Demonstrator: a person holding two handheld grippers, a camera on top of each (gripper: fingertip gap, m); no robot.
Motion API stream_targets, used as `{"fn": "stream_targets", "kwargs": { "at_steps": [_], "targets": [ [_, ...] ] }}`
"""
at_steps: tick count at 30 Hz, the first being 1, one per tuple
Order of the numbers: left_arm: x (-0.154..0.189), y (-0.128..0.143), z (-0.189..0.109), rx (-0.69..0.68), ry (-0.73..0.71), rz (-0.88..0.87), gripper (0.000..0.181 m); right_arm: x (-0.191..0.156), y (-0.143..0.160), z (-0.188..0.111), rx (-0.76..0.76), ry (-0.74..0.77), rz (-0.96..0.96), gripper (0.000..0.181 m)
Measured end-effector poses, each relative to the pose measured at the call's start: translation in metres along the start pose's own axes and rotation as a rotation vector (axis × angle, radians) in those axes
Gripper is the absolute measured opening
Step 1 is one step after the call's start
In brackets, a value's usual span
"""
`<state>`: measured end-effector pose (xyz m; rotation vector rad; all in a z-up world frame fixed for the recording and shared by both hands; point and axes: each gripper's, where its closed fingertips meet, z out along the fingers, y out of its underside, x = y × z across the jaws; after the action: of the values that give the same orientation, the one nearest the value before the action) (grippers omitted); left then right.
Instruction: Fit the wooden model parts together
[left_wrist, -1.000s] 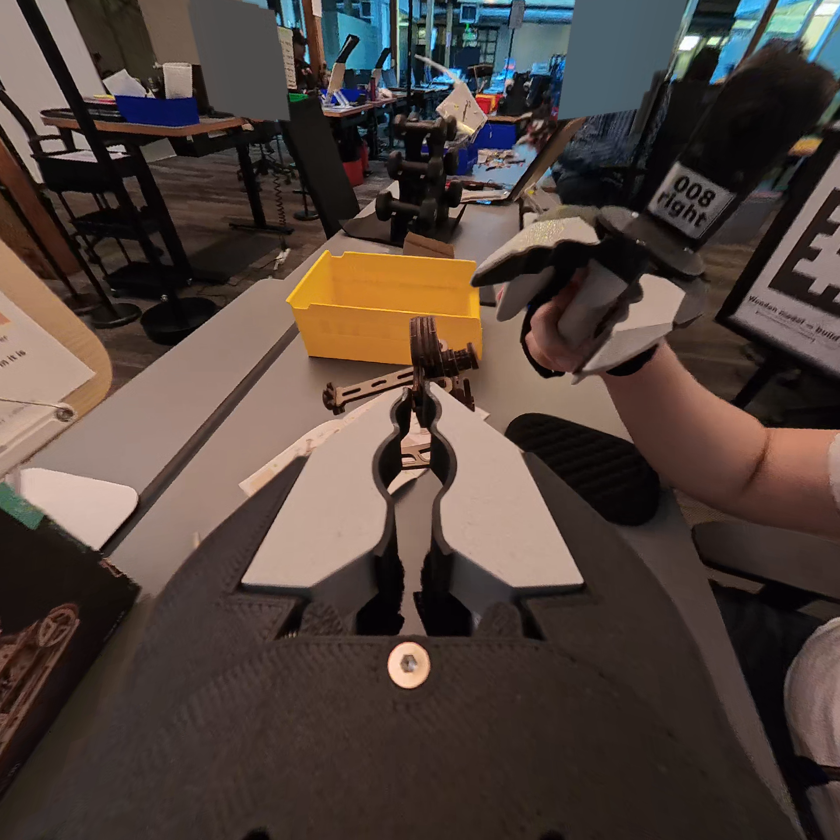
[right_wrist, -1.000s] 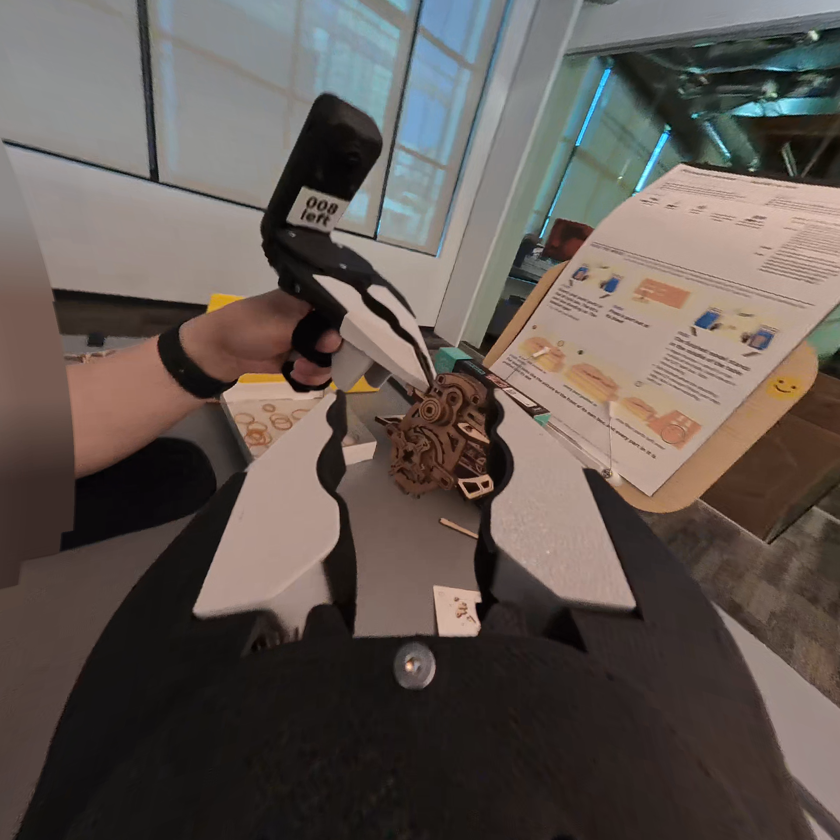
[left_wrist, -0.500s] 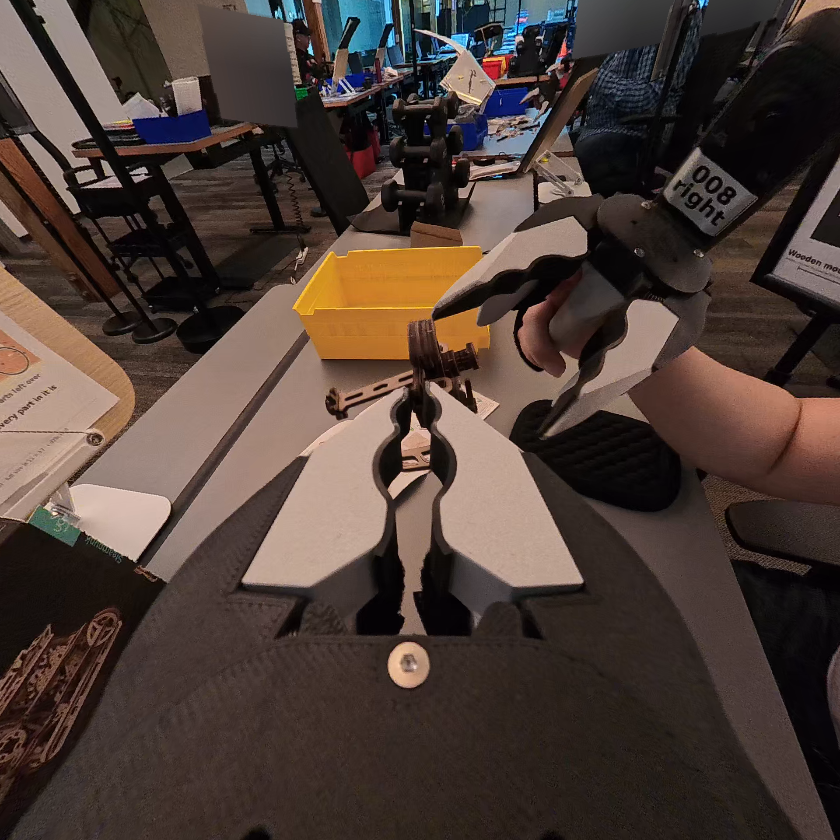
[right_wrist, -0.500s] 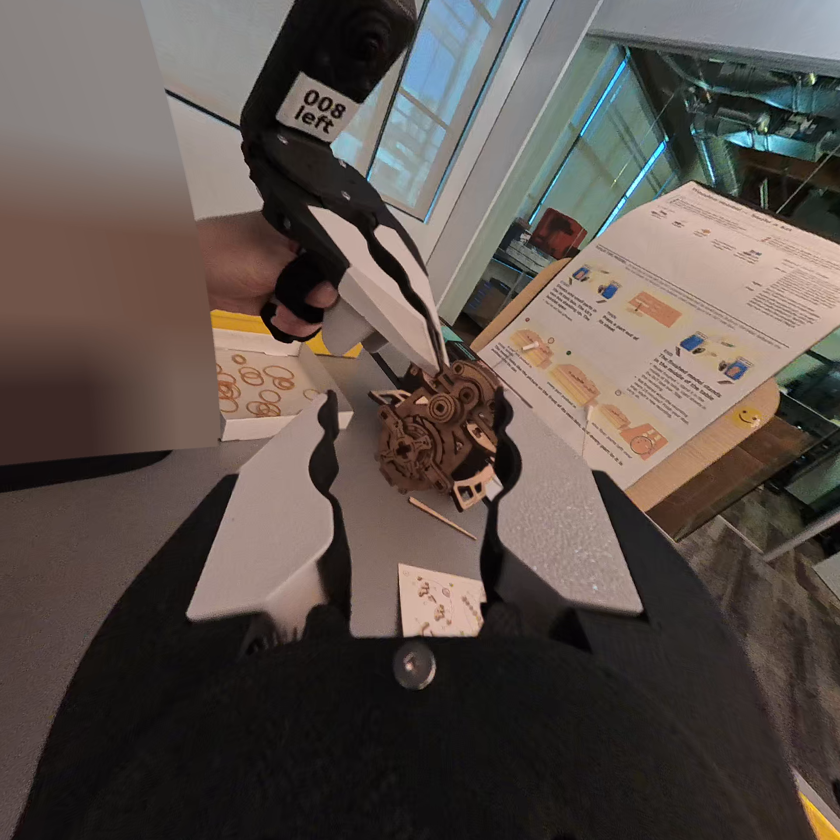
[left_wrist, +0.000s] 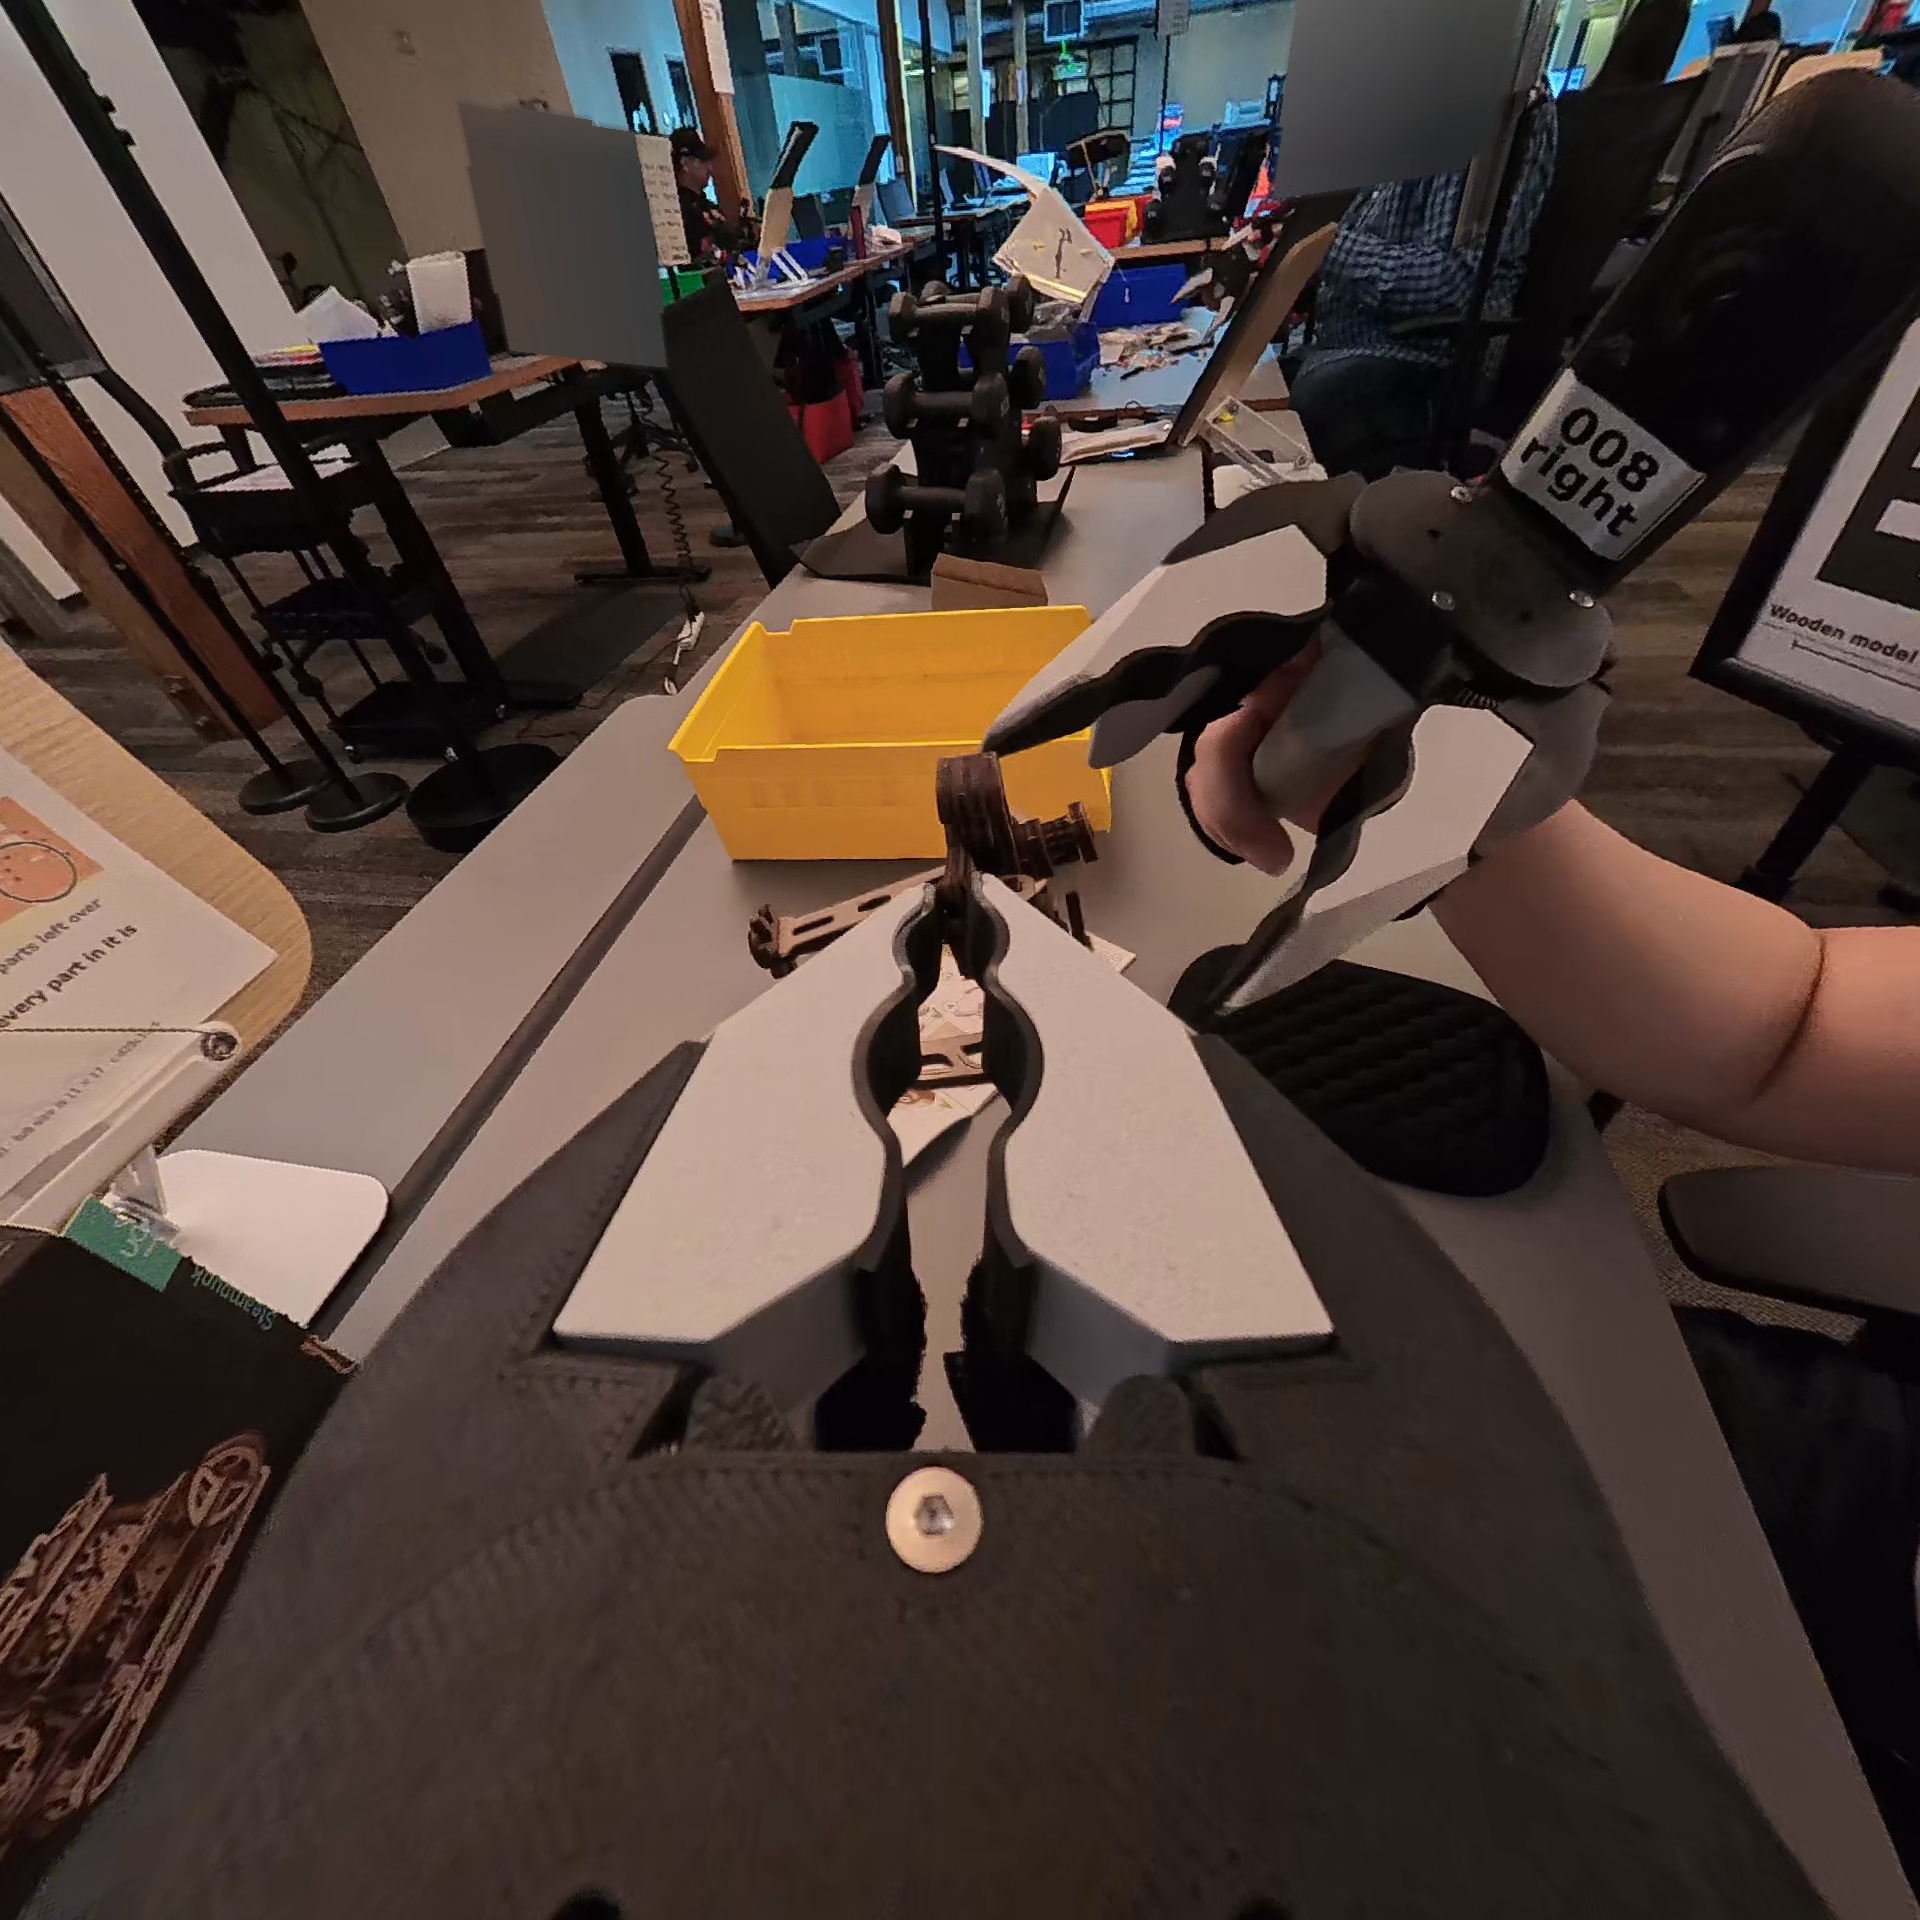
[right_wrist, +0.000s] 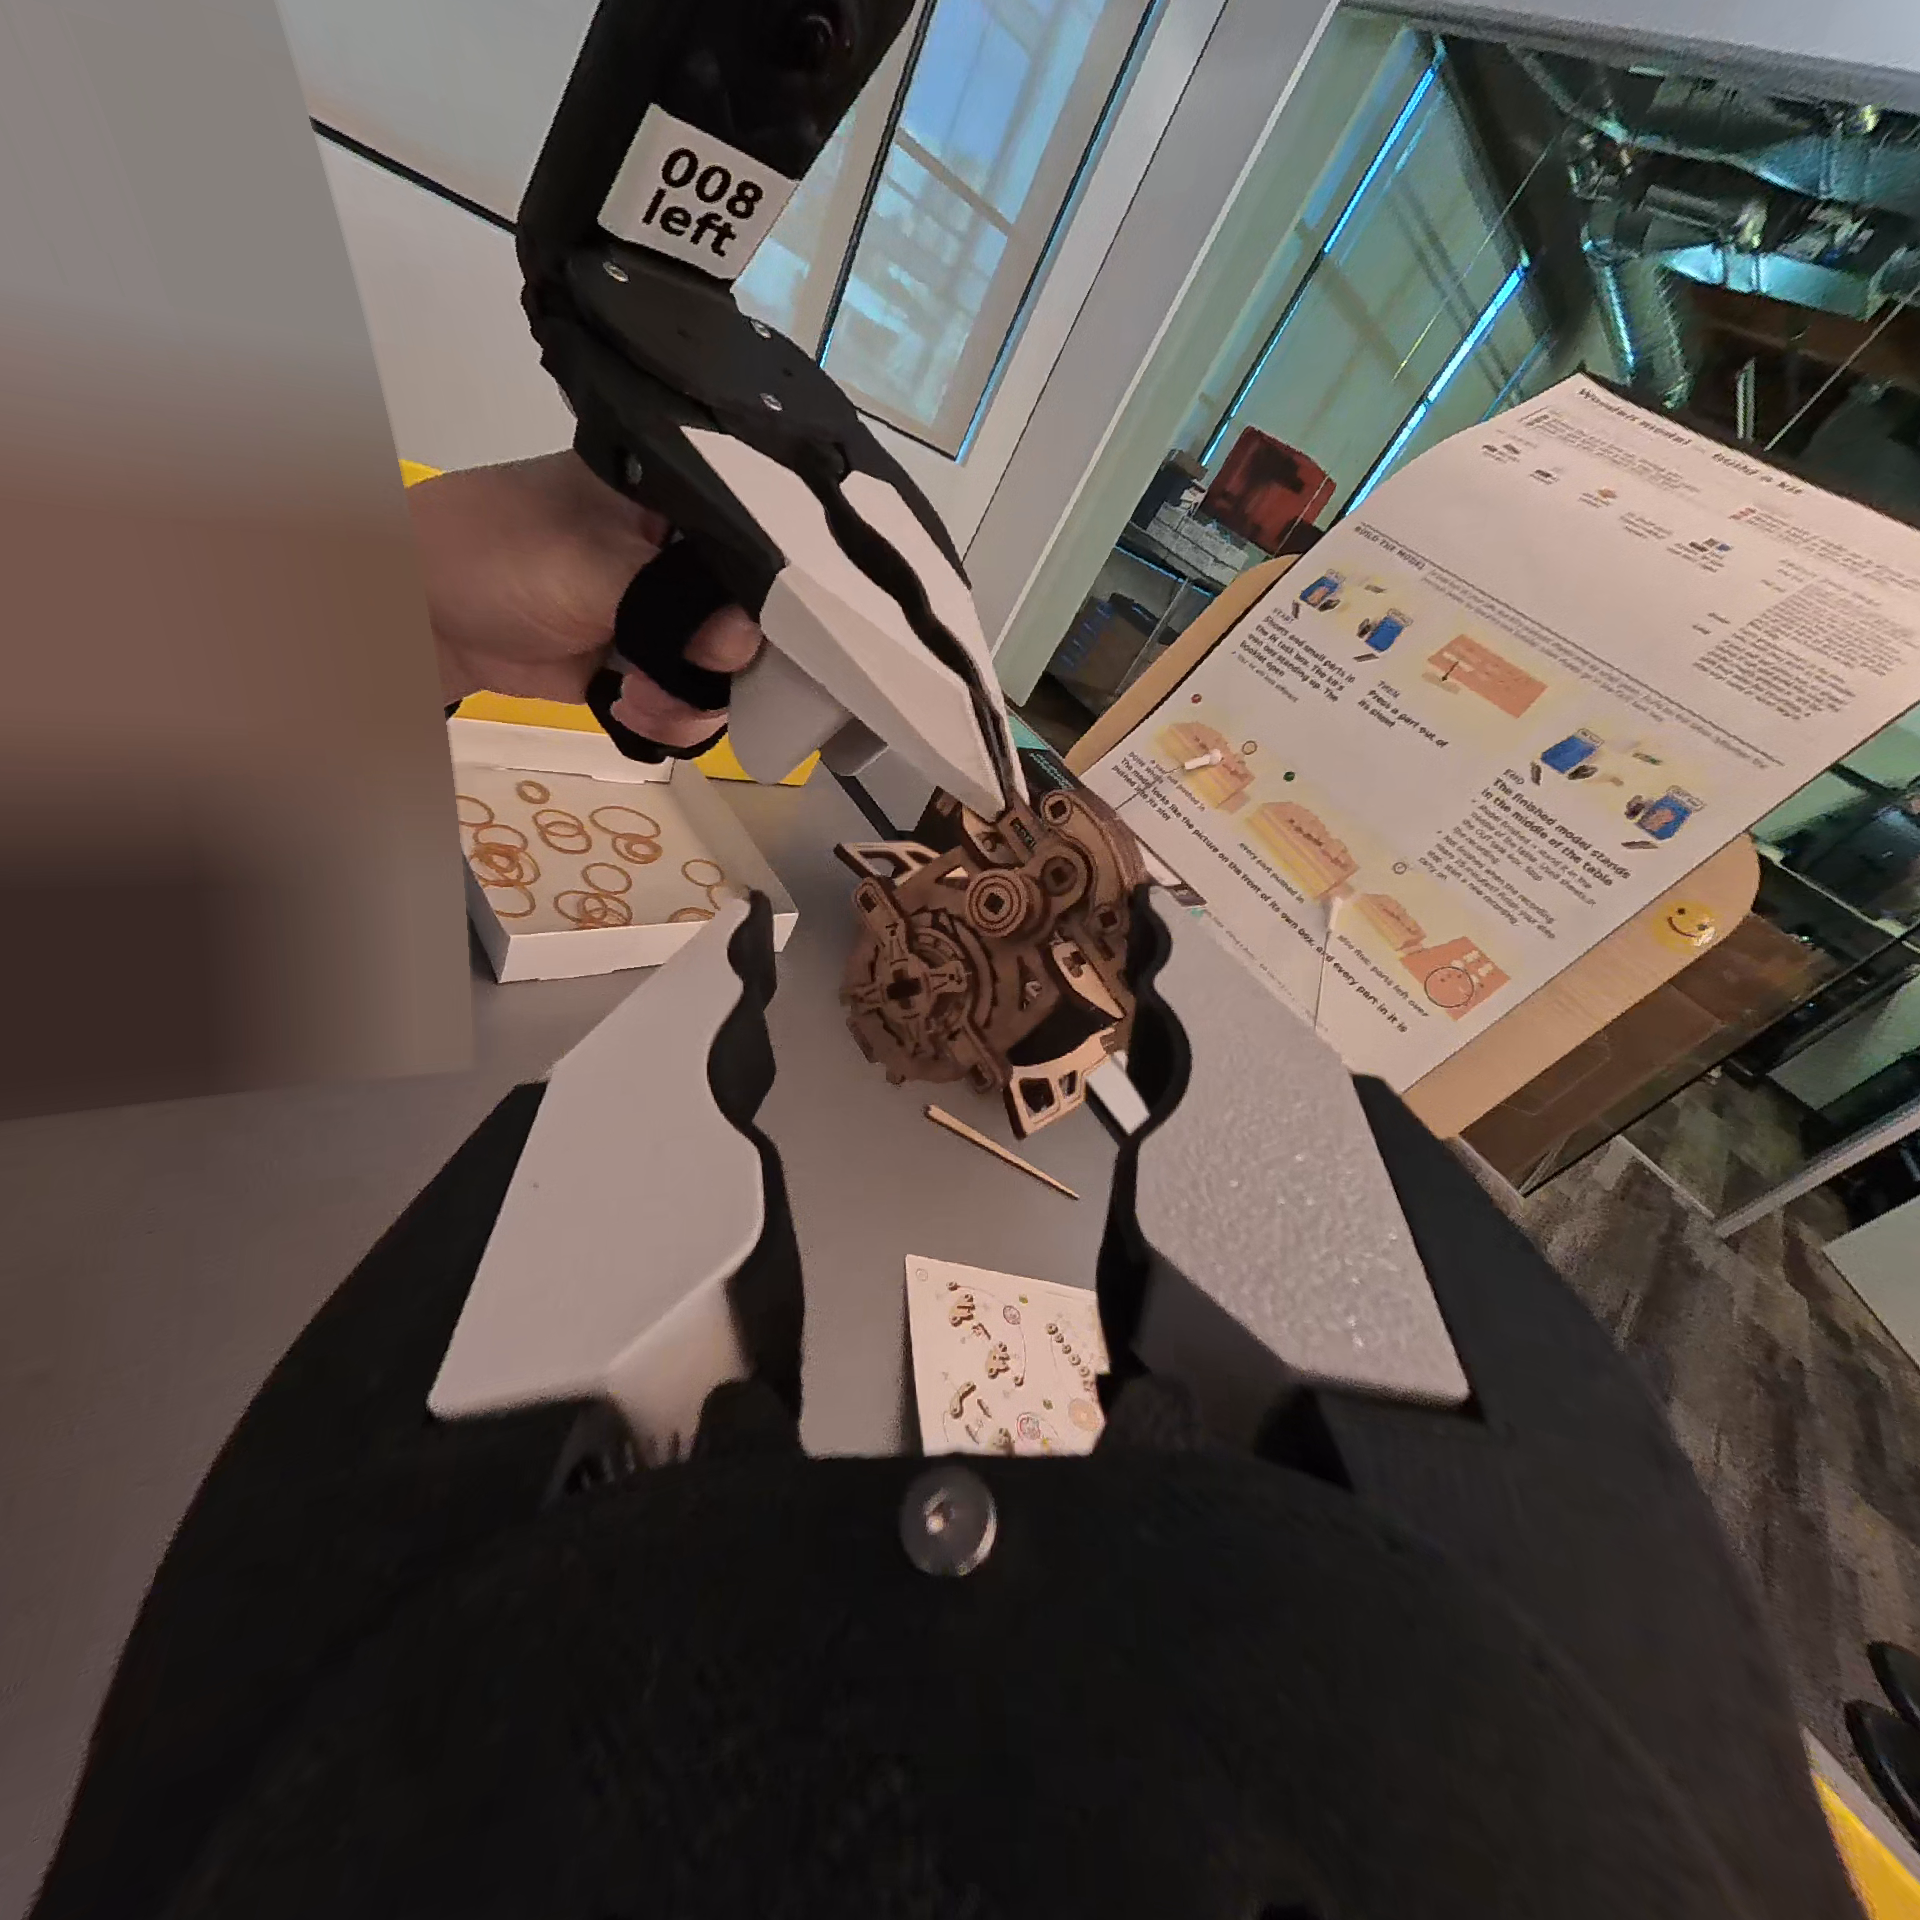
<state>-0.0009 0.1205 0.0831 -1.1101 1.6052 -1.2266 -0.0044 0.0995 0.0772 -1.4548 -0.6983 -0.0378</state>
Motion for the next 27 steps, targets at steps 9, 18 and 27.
{"fn": "stream_targets", "kwargs": {
  "at_steps": [9,18,27],
  "targets": [
    [0.009,-0.003,0.001,0.031,0.037,0.074,0.001,-0.001,-0.013,-0.005,0.027,-0.053,0.028,0.072],
    [0.032,-0.008,0.0,0.068,0.073,0.282,0.001,-0.019,-0.023,-0.018,-0.057,-0.28,-0.139,0.07],
    [0.044,-0.001,0.003,0.047,0.14,0.305,0.002,0.004,-0.024,-0.03,-0.196,-0.502,0.152,0.037]
  ]
}}
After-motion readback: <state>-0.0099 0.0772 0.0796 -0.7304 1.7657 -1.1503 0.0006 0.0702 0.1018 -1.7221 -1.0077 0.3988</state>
